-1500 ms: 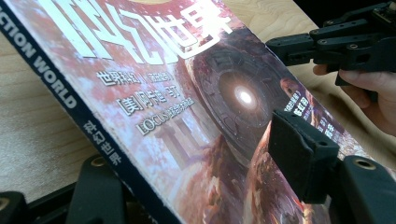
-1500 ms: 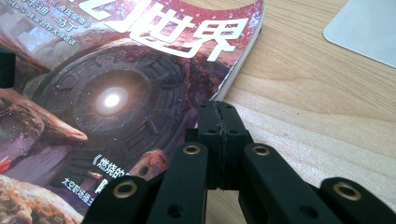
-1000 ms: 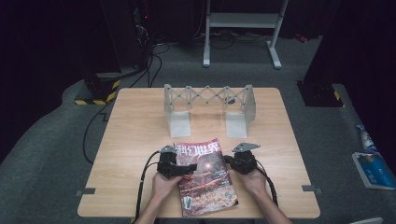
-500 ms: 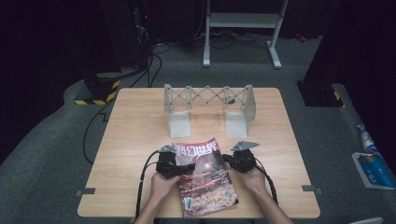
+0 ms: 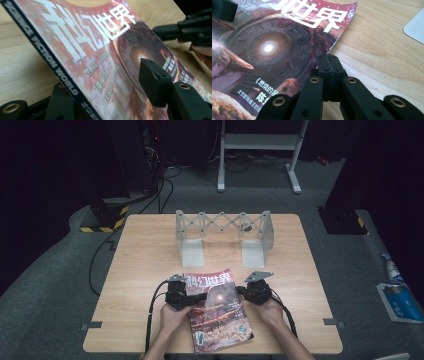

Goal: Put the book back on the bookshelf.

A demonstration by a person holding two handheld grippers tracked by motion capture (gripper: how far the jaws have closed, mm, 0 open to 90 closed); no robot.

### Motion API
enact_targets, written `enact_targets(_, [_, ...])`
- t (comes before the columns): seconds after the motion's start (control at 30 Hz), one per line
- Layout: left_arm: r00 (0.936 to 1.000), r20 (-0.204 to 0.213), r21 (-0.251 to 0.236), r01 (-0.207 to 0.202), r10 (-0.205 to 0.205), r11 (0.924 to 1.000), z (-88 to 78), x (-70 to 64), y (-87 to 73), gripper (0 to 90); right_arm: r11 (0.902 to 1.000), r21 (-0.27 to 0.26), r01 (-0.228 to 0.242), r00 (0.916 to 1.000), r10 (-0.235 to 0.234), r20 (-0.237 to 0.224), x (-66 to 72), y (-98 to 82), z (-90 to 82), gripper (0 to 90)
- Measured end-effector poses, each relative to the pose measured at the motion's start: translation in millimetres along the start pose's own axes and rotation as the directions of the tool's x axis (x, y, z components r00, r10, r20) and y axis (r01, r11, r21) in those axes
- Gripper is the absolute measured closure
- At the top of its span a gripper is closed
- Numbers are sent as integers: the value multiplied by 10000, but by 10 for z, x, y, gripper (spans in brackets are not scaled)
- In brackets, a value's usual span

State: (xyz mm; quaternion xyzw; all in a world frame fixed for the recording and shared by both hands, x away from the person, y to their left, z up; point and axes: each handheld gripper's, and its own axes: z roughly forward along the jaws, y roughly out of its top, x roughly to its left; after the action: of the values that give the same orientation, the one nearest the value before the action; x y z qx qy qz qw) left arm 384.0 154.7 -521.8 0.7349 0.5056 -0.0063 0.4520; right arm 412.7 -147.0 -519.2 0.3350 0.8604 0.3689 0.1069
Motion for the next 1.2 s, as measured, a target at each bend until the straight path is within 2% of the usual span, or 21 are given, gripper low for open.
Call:
enact_targets(0.17, [9999,-23,-36,160,-160,9999,-10,31,7,449,9999,54,84,10000,-84,-41,-6,7,0,895])
enact_targets(0.33, [9993,137,63,344,-344,9994,-20,69,18,506,9999,73,120,9999,-120,-17,0,12,3,896])
enact_targets(0.43, [10000,-15,578,63,-62,9983,-10,51,58,541,9998,70,202,9998,-202,-23,-1,18,10,896])
enact_targets(0.47, [10000,35,602,28,-30,9982,-16,44,85,558,9997,98,209,9998,-208,-25,-1,22,10,896])
enact_targets(0.53, [9996,156,542,237,-245,9982,-24,44,102,589,9997,111,222,9997,-221,-34,-5,24,10,895])
enact_targets(0.6, [10000,-39,867,79,-76,9962,-10,37,120,602,9997,115,234,9997,-234,-26,-3,24,10,896])
enact_targets(0.67, [10000,-15,957,75,-74,9954,-17,31,135,620,9997,110,232,9997,-232,-41,-5,24,10,895])
enact_targets(0.77, [9999,-26,1074,-161,165,9941,-29,-14,178,662,9997,91,208,9998,-208,-48,0,27,14,896])
enact_targets(0.9, [10000,81,1077,36,-45,9942,-46,-24,190,696,9997,50,228,9997,-228,-74,-3,26,19,896])
enact_targets(1.03, [9999,96,1177,47,-59,9930,-65,-27,196,713,9998,25,207,9997,-207,-112,5,26,23,895])
enact_targets(1.2, [9997,224,993,74,-97,9950,-104,-73,205,748,9997,-3,252,9997,-252,-58,5,22,21,884])
